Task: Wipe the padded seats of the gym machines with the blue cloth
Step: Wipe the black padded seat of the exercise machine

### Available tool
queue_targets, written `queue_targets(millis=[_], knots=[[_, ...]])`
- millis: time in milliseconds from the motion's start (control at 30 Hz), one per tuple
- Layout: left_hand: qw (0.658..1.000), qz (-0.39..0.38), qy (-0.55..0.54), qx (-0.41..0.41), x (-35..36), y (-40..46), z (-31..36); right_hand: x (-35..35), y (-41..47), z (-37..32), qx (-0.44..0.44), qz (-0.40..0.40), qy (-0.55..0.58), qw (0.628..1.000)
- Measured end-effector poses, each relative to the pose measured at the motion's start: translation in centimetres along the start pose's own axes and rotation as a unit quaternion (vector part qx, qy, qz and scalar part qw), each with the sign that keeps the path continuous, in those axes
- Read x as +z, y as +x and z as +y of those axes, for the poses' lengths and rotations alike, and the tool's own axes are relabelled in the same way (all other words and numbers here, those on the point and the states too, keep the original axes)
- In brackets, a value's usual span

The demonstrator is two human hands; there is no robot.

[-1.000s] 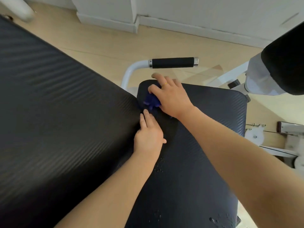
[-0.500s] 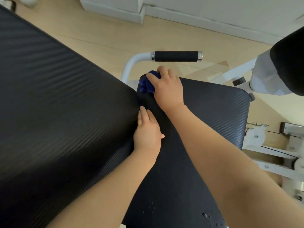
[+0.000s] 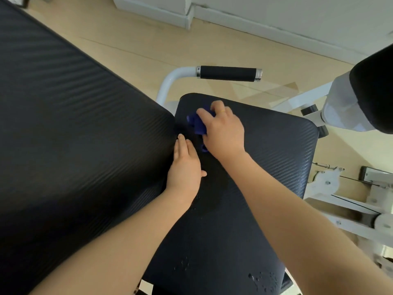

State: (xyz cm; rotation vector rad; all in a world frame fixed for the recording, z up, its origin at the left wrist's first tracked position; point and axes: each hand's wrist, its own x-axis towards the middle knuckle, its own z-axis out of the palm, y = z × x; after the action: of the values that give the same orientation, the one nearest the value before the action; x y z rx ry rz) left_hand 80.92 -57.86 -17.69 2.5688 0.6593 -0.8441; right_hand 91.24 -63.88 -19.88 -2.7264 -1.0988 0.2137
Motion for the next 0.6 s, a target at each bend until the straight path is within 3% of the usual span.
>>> queue_targets(millis=[67,133,267,367,433,533,600], knots=[[1.000,-0.007,-0.005,-0.005,0.1,0.2,-0.1,-0.1,-2.2,0.4,-0.111,-0.017,-0.015,0.994],[1.000,-0.009,0.004,-0.010,0.2,0.2,0.1,-0.9,-1.9,2.7,-0.158,-0.020,-0.042,0.986],[0.999,-0.013,0.022,-0.019,0.1,0.2,0.4,-2.0,0.6,5.9,0.005,0.045,-0.091,0.995],[0.999,-0.026,0.006,-0.037,-0.1,0.1,0.6,-1.6,-0.1,4.3,0.076,0.043,-0.009,0.996],[0.999,-0.024,0.006,-0.040,-0.3,0.0,0.7,-1.0,-2.5,2.7,0.024,0.021,0.017,0.999],[0.998,-0.023,-0.021,-0.051,-0.6,-0.3,1.1,-1.3,-5.1,2.9,-0.114,-0.031,-0.042,0.992],[0.994,-0.036,-0.068,-0.074,-0.9,-0.3,1.6,-2.5,-3.4,4.9,-0.110,-0.035,-0.082,0.990]])
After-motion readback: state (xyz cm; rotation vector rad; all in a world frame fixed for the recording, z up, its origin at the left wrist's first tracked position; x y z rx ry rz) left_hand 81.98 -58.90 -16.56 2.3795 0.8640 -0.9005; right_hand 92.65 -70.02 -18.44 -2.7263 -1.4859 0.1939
